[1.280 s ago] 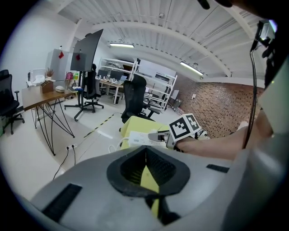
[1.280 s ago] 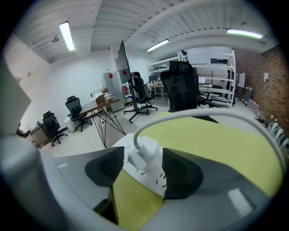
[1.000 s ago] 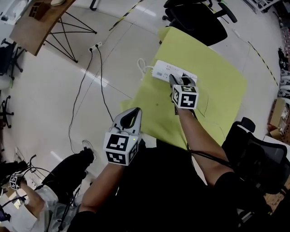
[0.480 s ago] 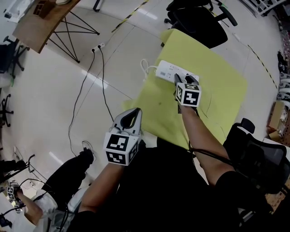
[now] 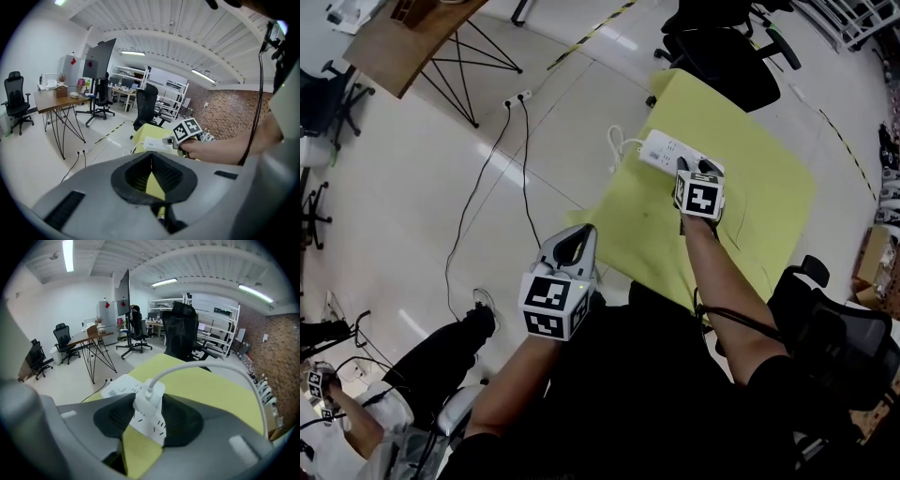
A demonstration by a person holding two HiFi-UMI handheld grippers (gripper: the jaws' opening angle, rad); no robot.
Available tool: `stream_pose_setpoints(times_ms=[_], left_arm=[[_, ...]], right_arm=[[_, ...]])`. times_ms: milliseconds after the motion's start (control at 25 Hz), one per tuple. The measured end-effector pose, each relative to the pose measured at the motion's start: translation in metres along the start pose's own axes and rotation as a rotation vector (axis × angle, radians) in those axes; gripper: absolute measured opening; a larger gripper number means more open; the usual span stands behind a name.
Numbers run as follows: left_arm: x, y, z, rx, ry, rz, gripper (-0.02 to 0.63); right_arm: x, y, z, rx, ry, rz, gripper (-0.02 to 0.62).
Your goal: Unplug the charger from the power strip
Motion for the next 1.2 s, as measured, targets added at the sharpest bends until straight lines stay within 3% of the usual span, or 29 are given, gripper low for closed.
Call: stream_pose_setpoints(times_ms=[120,320,520,720,1000,1200], left_arm=[[0.004,0.010,-0.003,-0.009,0.007,0.009,0.008],[0.009,0.026,-0.005,-0.023,0.013,0.011,0.008],[0.006,0.037,-0.006,-0.046,-0.015,-0.035,0.008],[-0.001,0.045,-0.001,-0.056,-0.054,-0.107,0.008],[-0.030,0.040,-0.001,-0.049,-0.138,-0.247,0.008],[-0.054,0.046,-0.008,-0.042,-0.169,-0.287,0.008]], right_arm=[[0.002,0.008,0.007,-0.042,0.006,-0.025,0.161],[0.008,0.027,0.015,-0.085,-0.050,0.021,0.146],[0.017,0.067,0.014,-0.199,-0.144,0.219,0.143],[0.019,0.118,0.002,-0.208,-0.264,0.371,0.141],[-0.002,0.182,-0.052,-0.210,-0.412,0.393,0.140],[-0.033,0.207,-0.117,-0.137,-0.507,0.360,0.138]])
Point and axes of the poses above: the fingertips, and each gripper's own axes: y backward along the fingers, x to its left, z out of its top, the point moved 5 cm from there along y, backward along the fingers, and after that the axes turned 7 degrees about -z, right-handed, at the moved point
